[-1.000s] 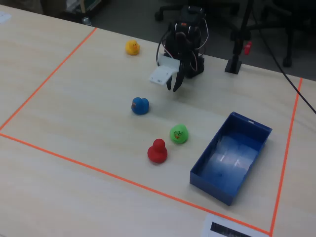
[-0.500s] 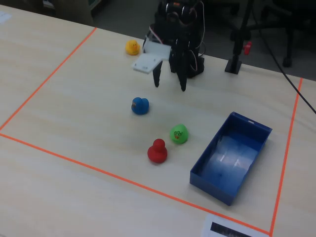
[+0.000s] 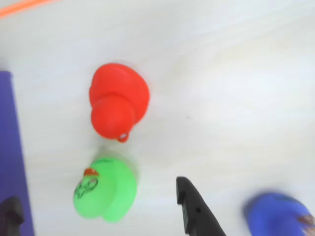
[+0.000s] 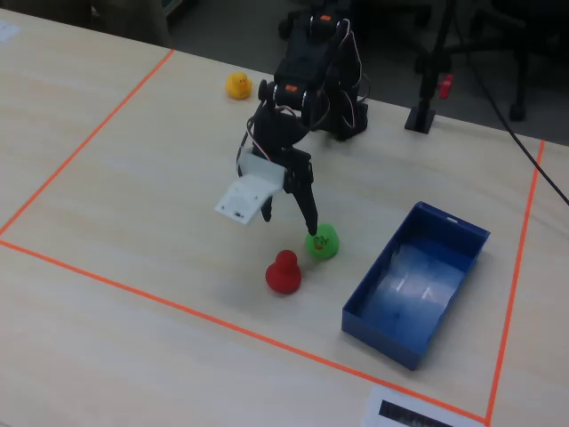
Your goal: Grasp red duck and put it into box.
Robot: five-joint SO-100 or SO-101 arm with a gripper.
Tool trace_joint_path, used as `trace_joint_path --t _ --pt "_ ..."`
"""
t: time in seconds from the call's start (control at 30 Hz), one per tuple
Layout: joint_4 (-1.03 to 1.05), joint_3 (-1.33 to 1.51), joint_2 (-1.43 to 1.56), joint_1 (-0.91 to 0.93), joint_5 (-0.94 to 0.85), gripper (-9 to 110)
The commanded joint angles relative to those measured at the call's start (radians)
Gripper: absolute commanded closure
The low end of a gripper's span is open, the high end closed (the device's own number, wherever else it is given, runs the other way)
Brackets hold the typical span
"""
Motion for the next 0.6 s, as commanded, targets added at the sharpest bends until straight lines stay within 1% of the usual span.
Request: trace_joint_path --t 0.0,0.17,0.57 --pt "-0.054 -0.055 -0.023 -0.026 0.005 60" --pt "-0.135 -0.061 -0.112 -0.049 0.026 60" --pt "-0.190 -0.140 -0.225 -0.067 0.012 61"
